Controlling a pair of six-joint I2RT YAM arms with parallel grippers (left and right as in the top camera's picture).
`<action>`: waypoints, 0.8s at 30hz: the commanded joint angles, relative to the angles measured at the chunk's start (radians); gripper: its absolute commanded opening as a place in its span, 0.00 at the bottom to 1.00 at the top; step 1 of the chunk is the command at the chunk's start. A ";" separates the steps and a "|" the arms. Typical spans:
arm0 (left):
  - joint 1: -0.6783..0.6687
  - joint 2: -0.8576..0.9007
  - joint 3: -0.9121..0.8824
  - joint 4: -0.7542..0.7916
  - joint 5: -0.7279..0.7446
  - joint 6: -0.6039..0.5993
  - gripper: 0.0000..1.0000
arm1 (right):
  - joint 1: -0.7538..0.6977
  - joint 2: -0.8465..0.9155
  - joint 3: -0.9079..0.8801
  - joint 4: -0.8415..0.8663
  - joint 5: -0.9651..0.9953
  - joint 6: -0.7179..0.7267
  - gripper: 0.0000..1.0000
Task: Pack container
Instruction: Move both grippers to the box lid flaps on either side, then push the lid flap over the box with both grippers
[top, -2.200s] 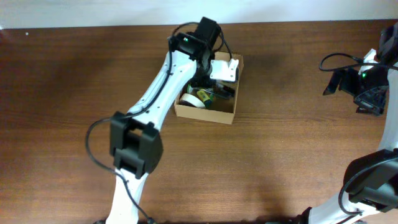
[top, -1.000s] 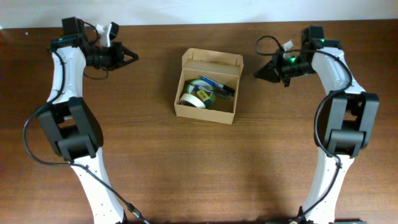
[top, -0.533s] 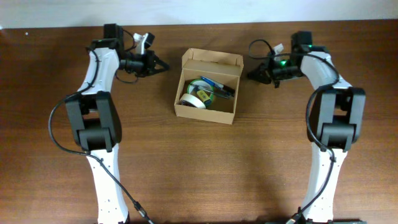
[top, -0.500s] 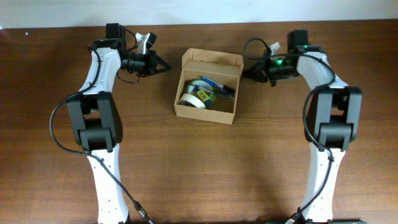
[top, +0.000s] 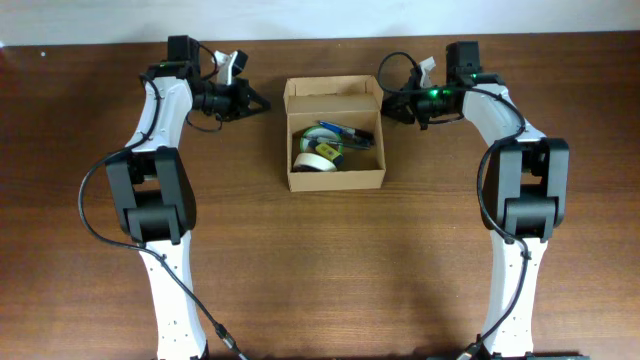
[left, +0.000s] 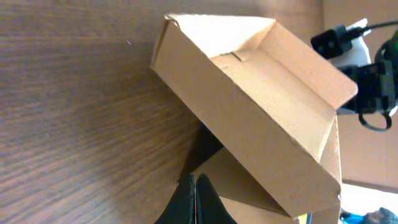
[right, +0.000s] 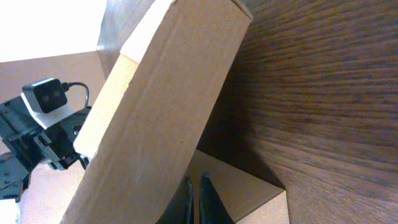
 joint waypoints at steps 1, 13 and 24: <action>-0.005 0.053 0.004 0.013 0.000 -0.072 0.02 | -0.002 0.008 0.000 0.004 -0.027 0.004 0.04; -0.048 0.109 0.004 0.070 0.053 -0.136 0.02 | -0.001 0.008 0.000 0.004 -0.027 0.004 0.04; -0.044 0.113 0.005 0.392 0.222 -0.328 0.02 | -0.001 0.008 0.000 0.106 -0.098 0.004 0.04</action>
